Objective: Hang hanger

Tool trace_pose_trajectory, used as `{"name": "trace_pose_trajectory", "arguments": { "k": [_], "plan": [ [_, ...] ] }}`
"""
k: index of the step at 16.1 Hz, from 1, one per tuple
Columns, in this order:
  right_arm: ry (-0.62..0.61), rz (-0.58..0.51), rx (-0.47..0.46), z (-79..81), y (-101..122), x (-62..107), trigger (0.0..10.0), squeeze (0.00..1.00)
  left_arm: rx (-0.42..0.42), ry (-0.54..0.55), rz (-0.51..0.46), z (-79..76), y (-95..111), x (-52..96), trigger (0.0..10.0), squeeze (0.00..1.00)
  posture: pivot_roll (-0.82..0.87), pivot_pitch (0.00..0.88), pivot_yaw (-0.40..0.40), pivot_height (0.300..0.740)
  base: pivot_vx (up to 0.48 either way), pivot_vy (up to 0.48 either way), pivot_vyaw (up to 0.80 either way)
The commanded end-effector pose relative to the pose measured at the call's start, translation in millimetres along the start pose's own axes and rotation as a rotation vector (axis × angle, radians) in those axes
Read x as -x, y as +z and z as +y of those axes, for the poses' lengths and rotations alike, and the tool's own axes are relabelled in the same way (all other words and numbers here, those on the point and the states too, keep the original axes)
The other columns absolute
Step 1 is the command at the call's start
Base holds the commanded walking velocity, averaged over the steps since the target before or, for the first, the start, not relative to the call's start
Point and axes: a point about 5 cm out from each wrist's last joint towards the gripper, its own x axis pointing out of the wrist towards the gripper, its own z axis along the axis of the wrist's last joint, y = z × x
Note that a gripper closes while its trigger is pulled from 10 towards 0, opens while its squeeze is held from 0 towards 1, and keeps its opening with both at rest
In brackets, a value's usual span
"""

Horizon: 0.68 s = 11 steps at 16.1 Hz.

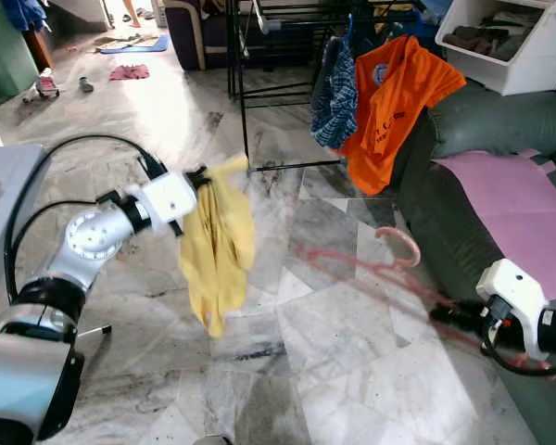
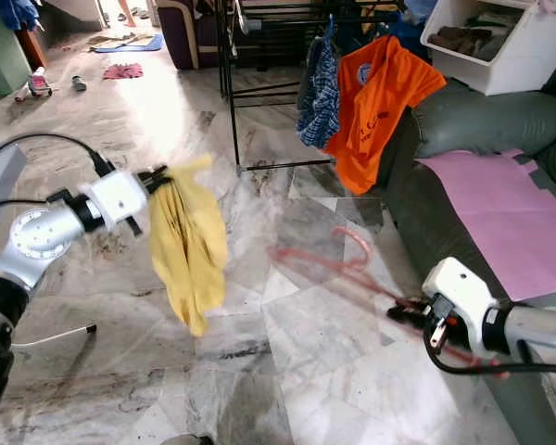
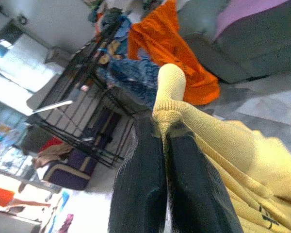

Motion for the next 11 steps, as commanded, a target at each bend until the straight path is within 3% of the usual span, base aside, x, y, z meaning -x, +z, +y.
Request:
{"name": "trace_pose_trajectory", "arguments": {
  "k": [1,6,11],
  "plan": [
    [-0.01,-0.011,0.028,-1.3,3.6,-2.3,10.0,0.0,-0.04,-0.007,-0.046,5.2,7.2,0.4,10.0,0.0,-0.03,0.073,0.013,0.74,0.0,0.0,0.0],
    [0.13,-0.103,-0.053,19.2,10.7,-24.7,10.0,0.0,-0.024,-0.022,-0.104,-2.1,13.2,-0.7,10.0,0.0,-0.02,0.075,0.009,0.74,0.0,0.0,0.0],
    [0.289,-0.104,-0.127,33.9,7.2,-23.8,10.0,0.0,-0.006,-0.013,-0.149,-1.0,20.8,-4.5,10.0,0.0,-0.02,0.076,0.006,0.74,0.0,0.0,0.0]
  ]
}}
